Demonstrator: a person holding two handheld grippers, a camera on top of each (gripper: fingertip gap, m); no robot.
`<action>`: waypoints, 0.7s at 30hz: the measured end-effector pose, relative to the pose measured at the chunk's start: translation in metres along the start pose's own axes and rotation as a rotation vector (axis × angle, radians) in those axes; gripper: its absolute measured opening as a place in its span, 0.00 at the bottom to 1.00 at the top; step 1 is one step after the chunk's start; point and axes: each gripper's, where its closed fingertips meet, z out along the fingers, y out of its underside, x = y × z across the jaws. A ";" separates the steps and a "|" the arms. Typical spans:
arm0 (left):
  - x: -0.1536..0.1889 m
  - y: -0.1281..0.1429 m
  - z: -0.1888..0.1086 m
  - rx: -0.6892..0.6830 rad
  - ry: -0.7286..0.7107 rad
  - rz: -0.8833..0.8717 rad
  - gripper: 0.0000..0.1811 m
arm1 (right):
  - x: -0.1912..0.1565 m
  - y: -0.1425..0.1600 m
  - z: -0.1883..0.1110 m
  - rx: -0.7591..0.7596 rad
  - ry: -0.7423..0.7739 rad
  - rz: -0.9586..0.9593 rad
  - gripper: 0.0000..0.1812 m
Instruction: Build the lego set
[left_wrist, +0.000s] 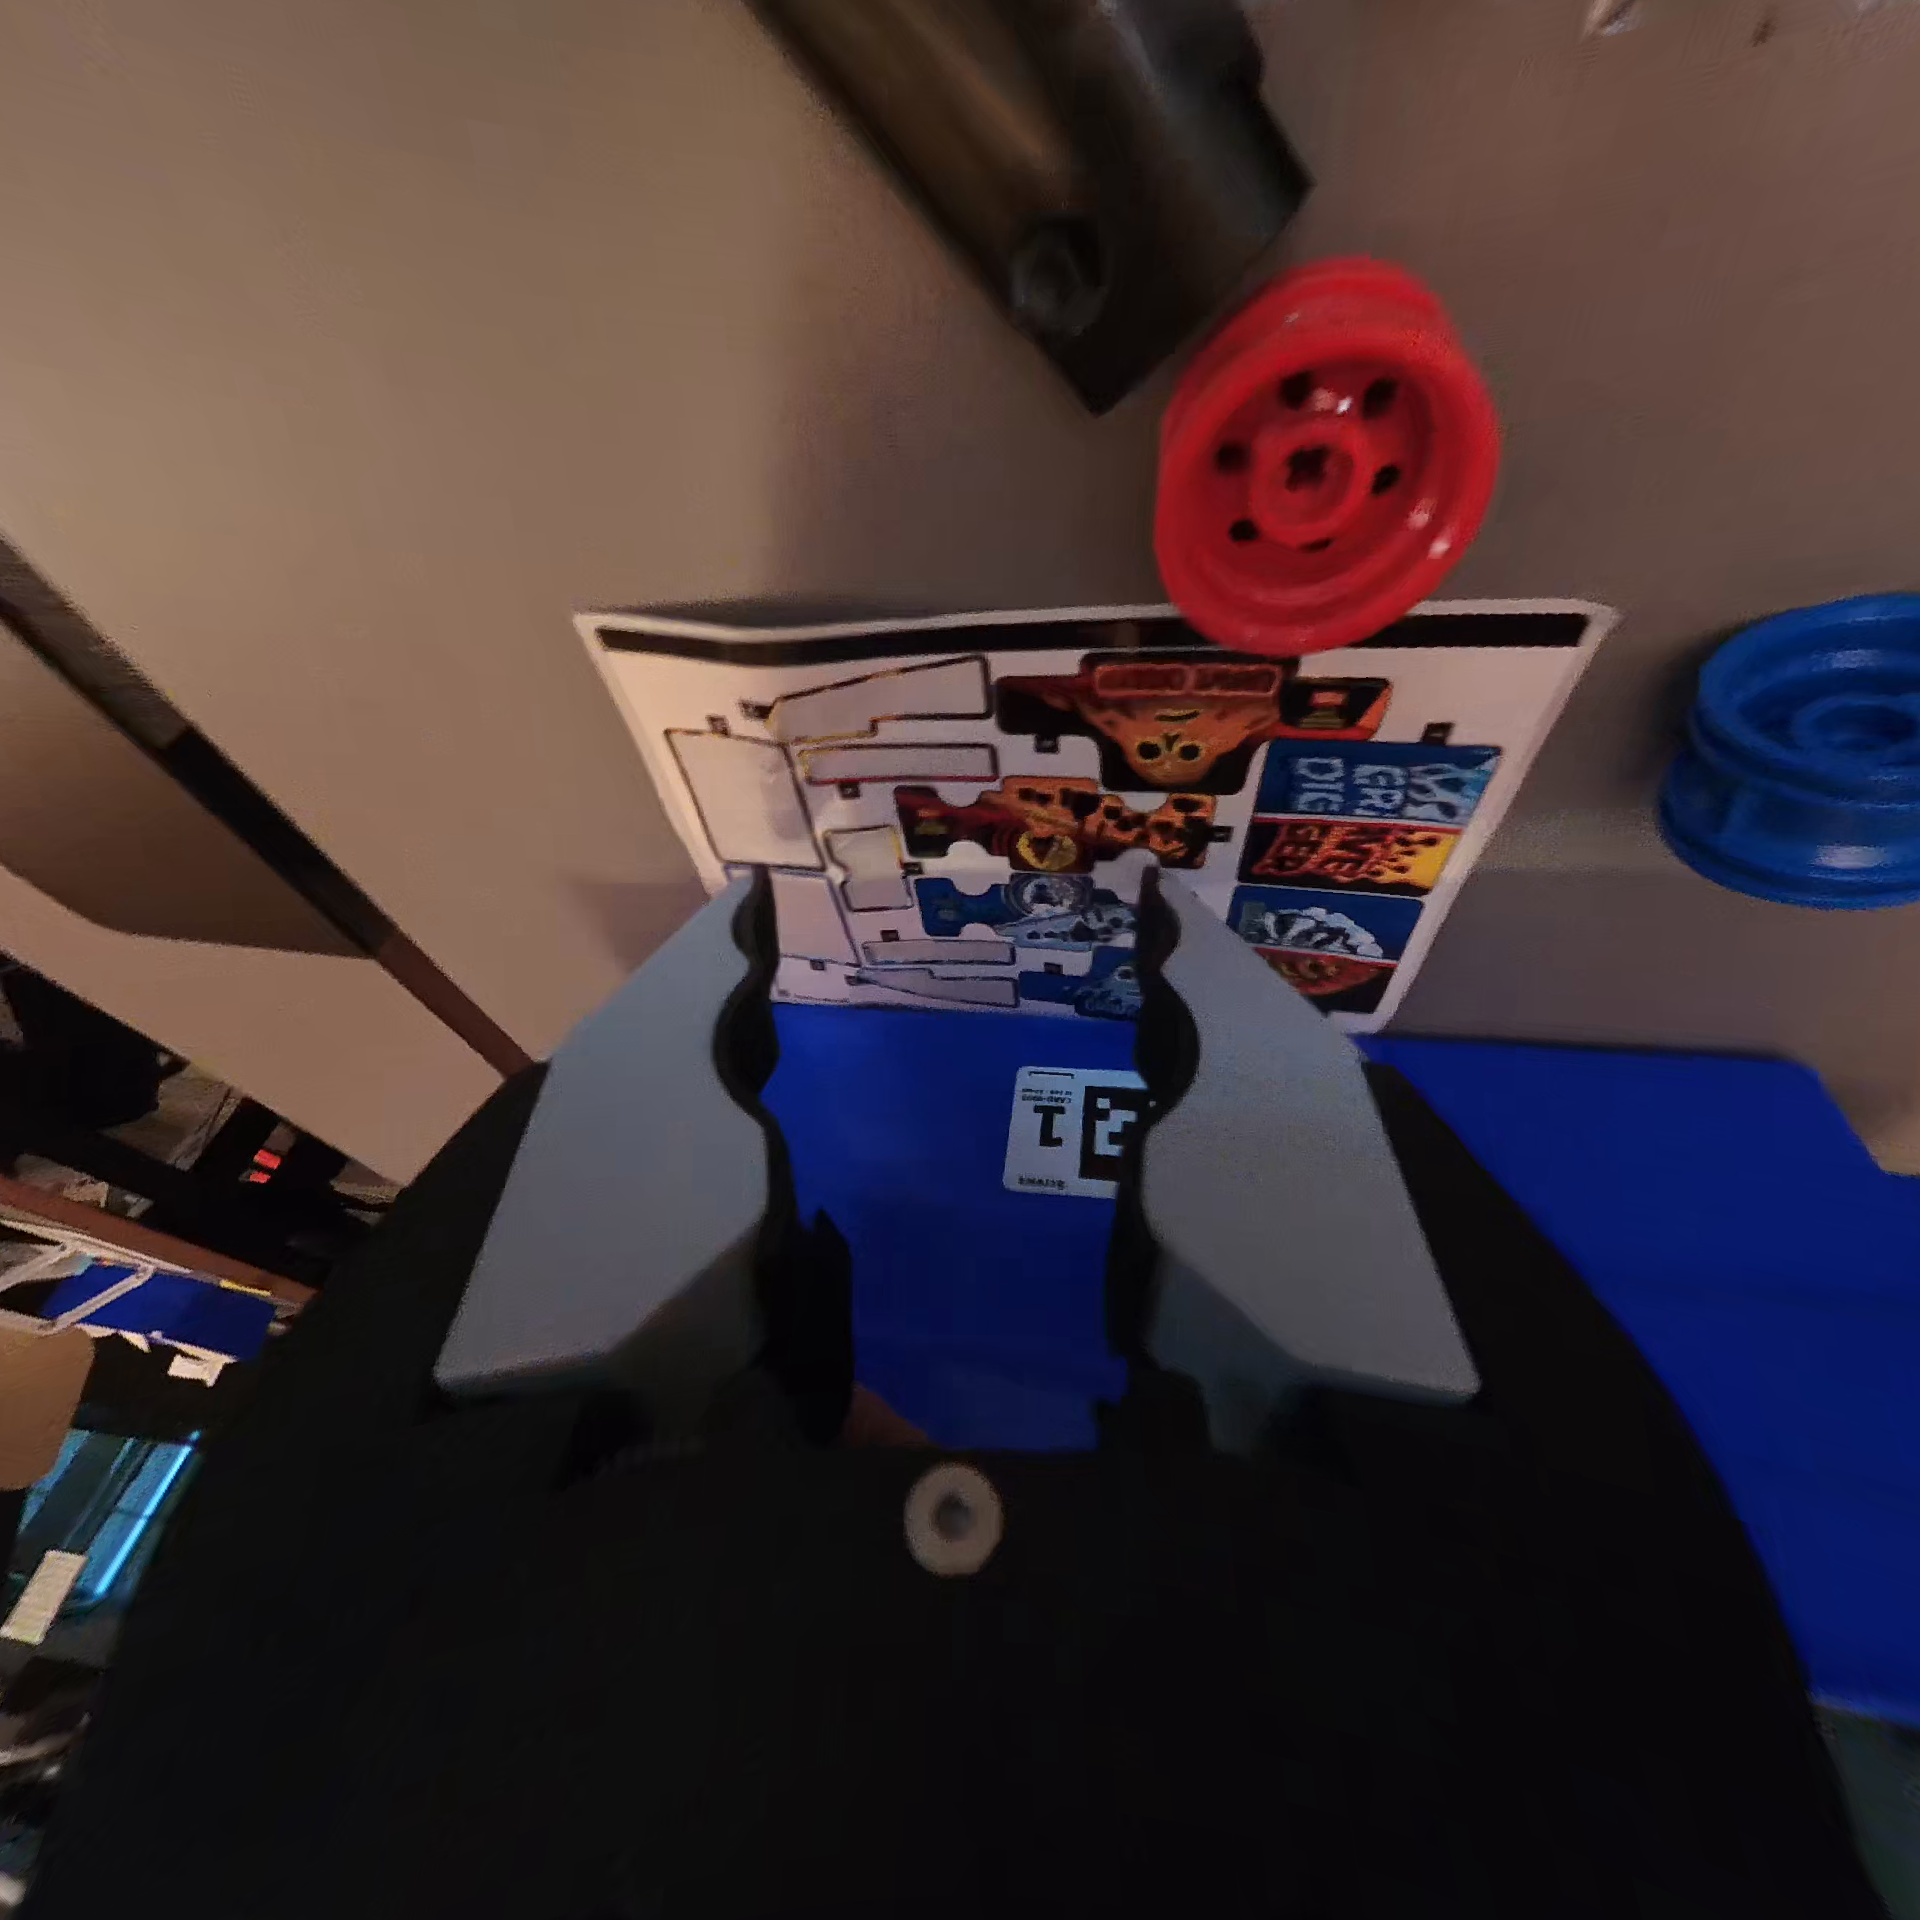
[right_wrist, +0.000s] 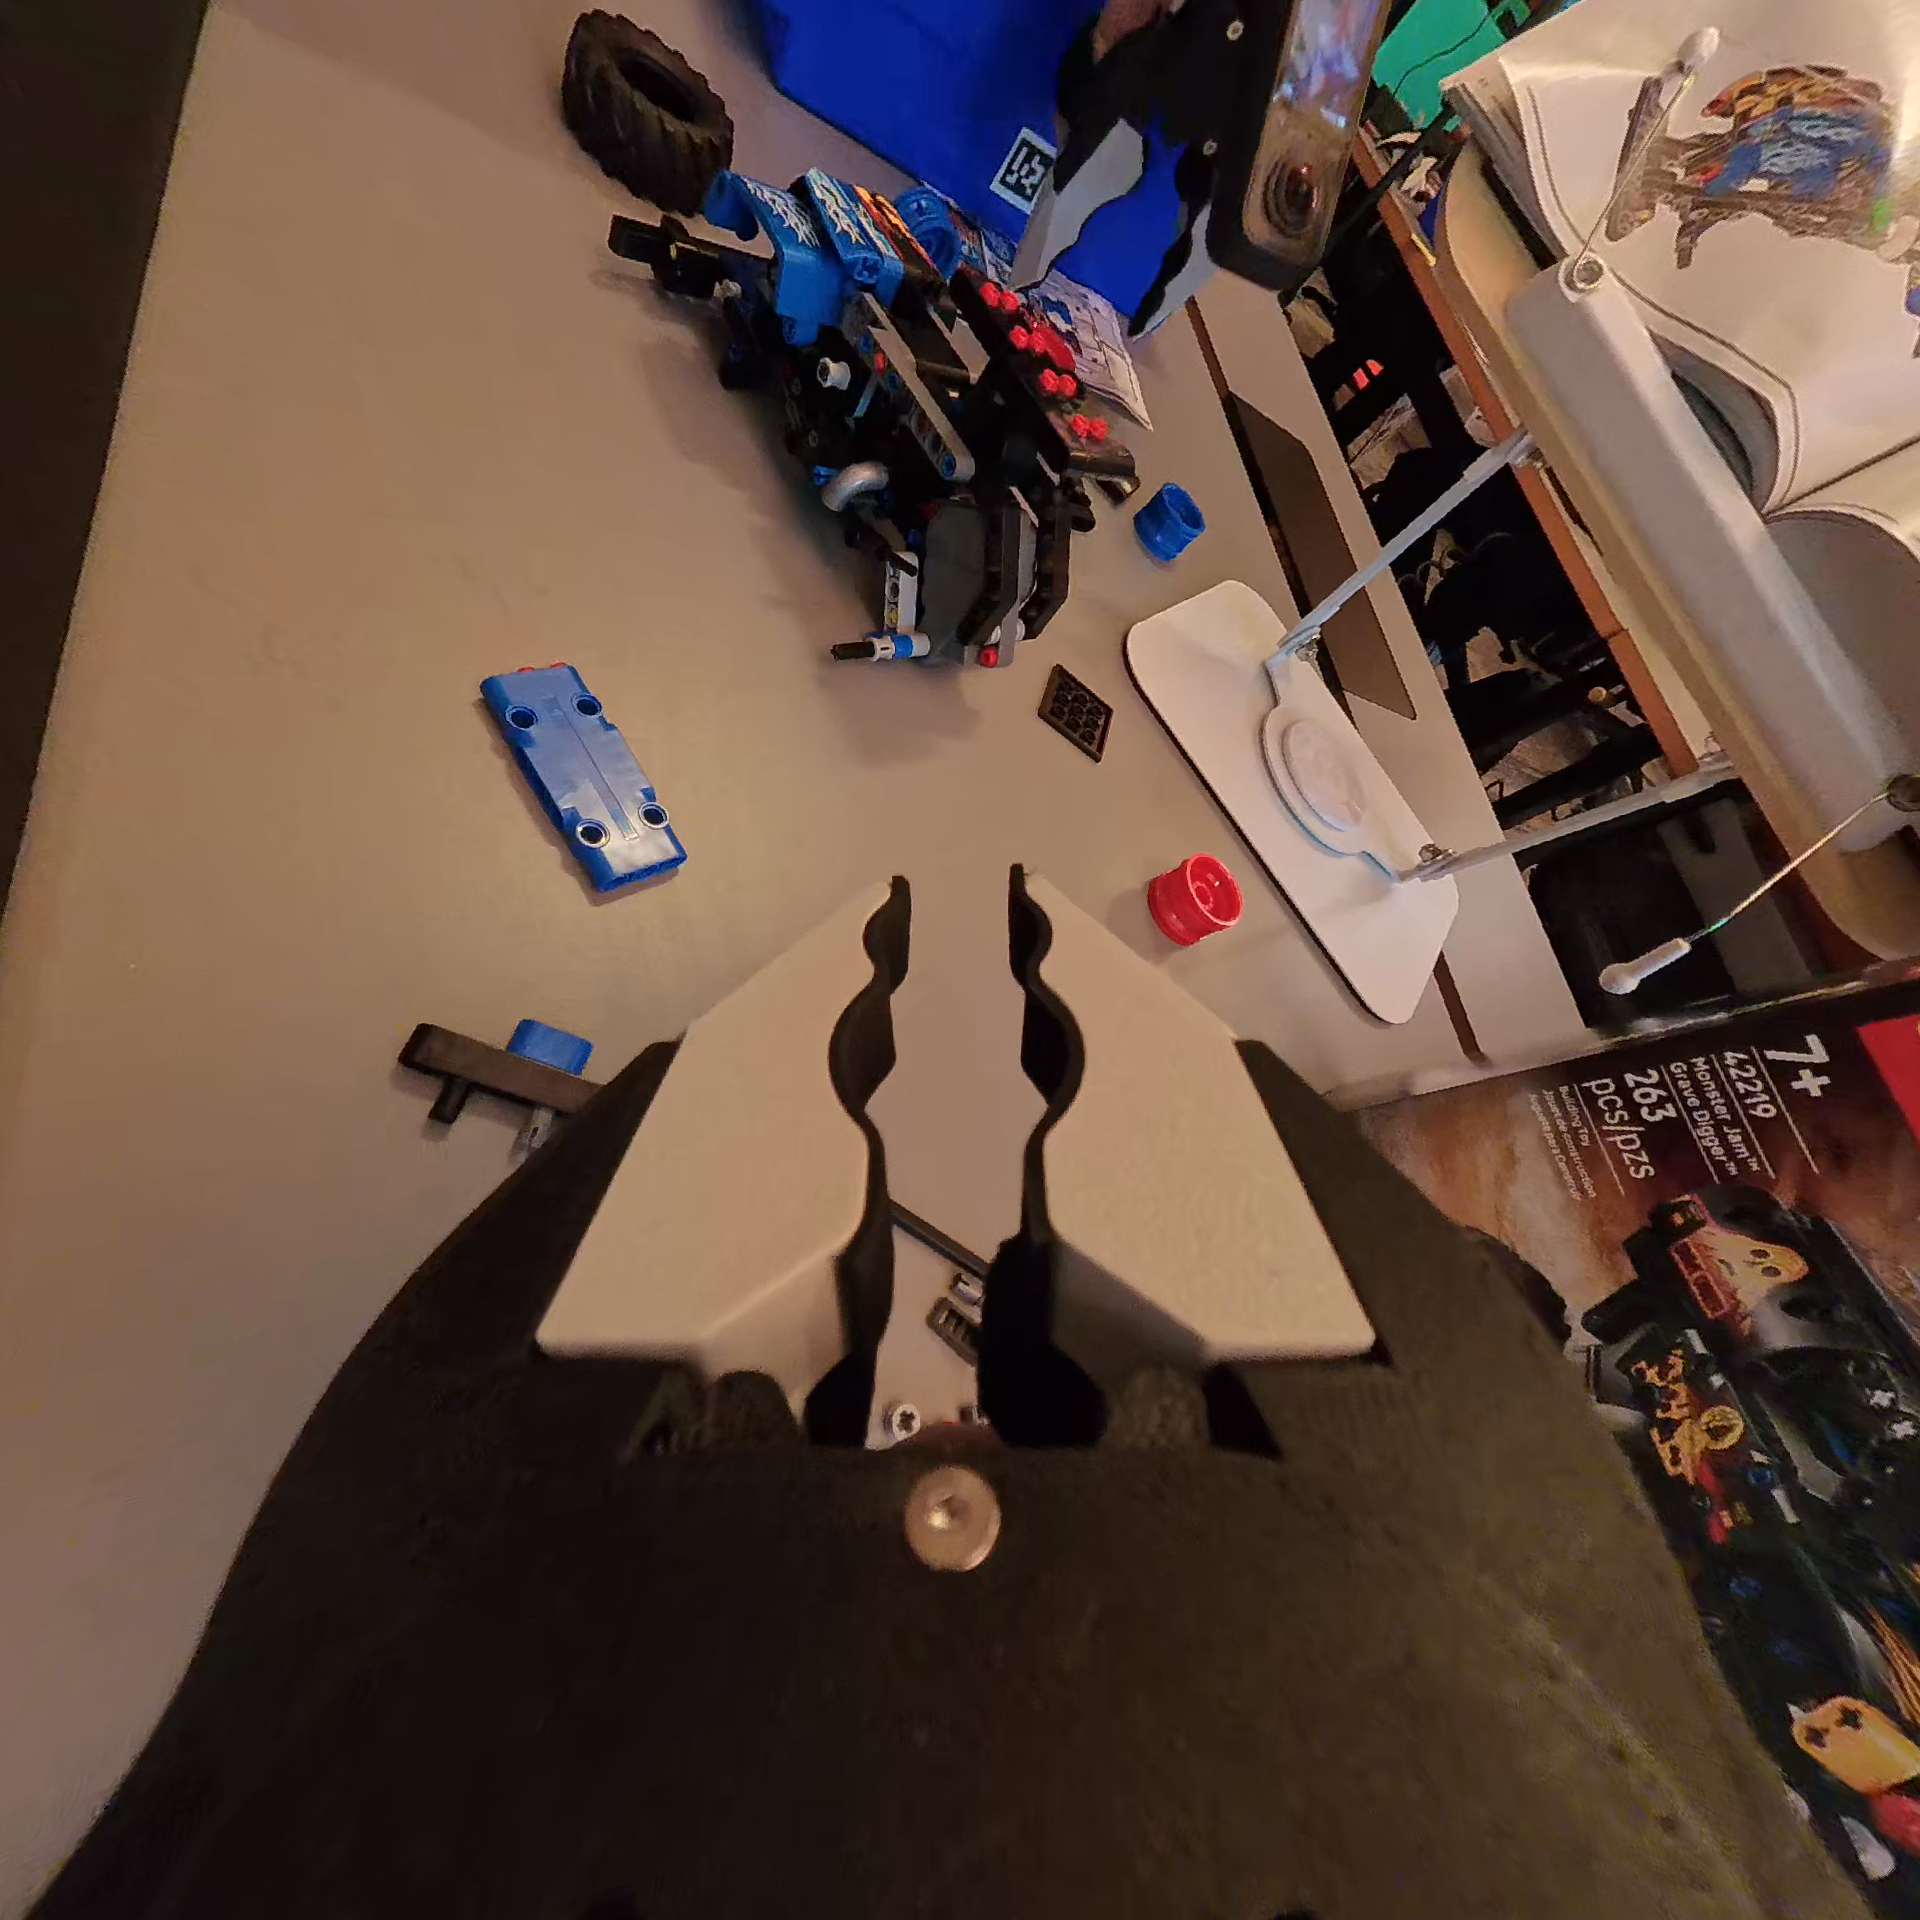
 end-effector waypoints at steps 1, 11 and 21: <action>0.003 -0.001 0.001 -0.027 0.031 0.017 0.34 | 0.000 0.001 0.000 -0.001 -0.001 0.002 0.10; 0.014 -0.002 0.002 -0.143 0.144 0.081 0.23 | 0.004 -0.001 -0.004 0.013 0.006 0.011 0.10; 0.019 -0.001 0.000 -0.100 0.125 0.042 0.07 | 0.004 -0.004 -0.008 0.025 0.010 0.004 0.10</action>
